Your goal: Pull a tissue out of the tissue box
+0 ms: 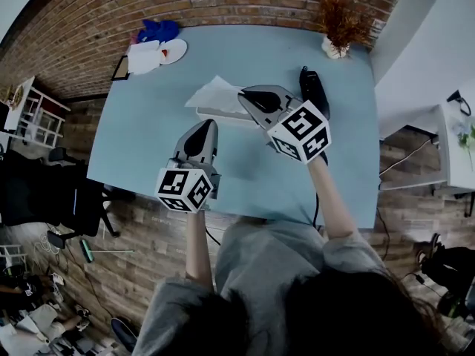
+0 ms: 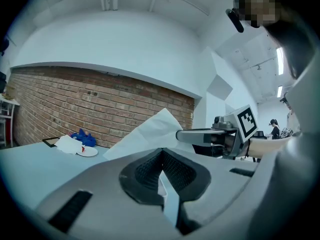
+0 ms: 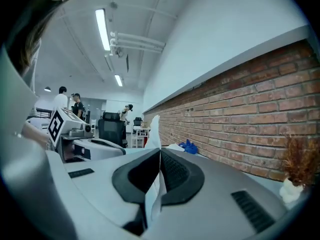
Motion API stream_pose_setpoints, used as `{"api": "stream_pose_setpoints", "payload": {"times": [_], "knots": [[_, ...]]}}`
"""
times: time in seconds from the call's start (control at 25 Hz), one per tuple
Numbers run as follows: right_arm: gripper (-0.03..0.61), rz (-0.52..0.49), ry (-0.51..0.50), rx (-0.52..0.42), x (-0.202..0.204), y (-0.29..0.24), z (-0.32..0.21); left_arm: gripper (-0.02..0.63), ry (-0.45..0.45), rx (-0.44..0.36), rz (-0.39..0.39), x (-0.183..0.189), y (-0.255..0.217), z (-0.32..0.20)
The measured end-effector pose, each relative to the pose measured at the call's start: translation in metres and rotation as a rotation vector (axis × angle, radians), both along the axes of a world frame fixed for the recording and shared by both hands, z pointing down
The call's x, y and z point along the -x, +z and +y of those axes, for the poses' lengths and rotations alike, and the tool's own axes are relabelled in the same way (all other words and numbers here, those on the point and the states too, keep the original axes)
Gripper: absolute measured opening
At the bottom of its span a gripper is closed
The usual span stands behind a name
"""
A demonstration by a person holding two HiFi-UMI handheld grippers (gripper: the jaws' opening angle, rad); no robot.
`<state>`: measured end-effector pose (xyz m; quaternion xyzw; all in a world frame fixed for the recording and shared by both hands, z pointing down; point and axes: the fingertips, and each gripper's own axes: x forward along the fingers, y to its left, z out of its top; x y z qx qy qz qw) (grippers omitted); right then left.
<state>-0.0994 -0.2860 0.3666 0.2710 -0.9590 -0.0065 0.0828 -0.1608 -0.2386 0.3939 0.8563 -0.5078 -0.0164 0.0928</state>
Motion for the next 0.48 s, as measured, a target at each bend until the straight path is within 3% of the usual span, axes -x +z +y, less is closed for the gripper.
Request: {"api": "stream_pose_setpoints", "payload": {"times": [0.48], "knots": [[0.0,-0.123,0.063,-0.016,-0.026,-0.001,0.042,0.003,-0.004,-0.077,-0.027,-0.01,-0.016,0.051]]}}
